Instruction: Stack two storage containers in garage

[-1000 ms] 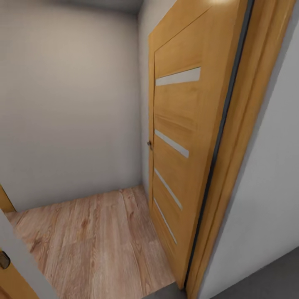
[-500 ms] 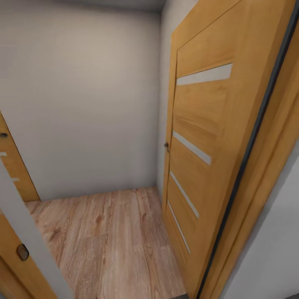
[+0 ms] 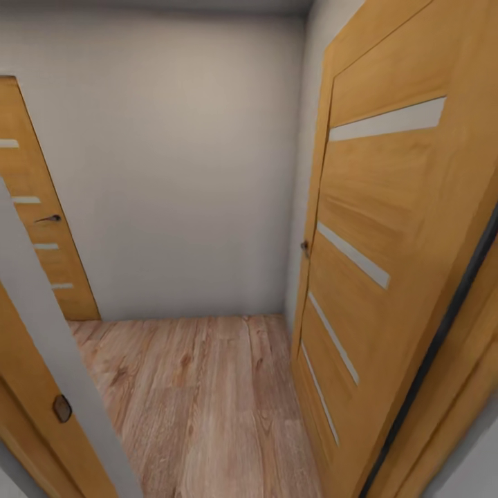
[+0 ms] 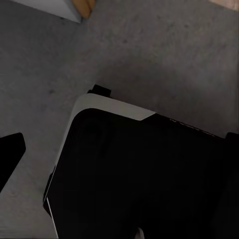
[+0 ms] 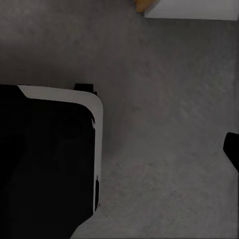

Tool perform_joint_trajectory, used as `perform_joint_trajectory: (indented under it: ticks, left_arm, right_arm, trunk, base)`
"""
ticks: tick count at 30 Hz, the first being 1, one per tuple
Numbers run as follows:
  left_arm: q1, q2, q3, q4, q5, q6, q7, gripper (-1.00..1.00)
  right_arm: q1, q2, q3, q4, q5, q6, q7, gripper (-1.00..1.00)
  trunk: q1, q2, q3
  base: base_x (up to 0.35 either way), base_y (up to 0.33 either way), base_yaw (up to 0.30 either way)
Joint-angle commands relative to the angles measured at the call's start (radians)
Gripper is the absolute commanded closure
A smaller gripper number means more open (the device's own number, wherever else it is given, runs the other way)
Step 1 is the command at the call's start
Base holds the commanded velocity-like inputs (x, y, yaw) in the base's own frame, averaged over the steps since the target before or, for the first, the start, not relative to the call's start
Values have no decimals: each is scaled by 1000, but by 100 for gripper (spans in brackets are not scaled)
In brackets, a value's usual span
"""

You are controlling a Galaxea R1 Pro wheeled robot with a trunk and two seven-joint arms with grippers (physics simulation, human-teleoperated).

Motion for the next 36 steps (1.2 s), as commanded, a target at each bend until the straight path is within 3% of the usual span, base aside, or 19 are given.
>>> perform_joint_trajectory:
  ticks: [1,18,36]
  left_arm:
    - [-1,0,7,1,1,-3,2,-100]
    - [-1,-2,8,1,0,-3,2,-100]
    - [-1,-2,8,1,0,-3,3,-100]
  right_arm:
    - [-1,0,8,3,-9,-6,0,-100]
    - [-1,0,8,3,-9,-6,0,-100]
    - [-1,-1,8,3,-14,-9,-1,-100]
  trunk:
    - [1,-1,-1]
    - [1,-1,-1]
    - [1,-1,-1]
  base:
    - [35,-31,268]
    - [3,-36,213]
    - [0,-3,-9]
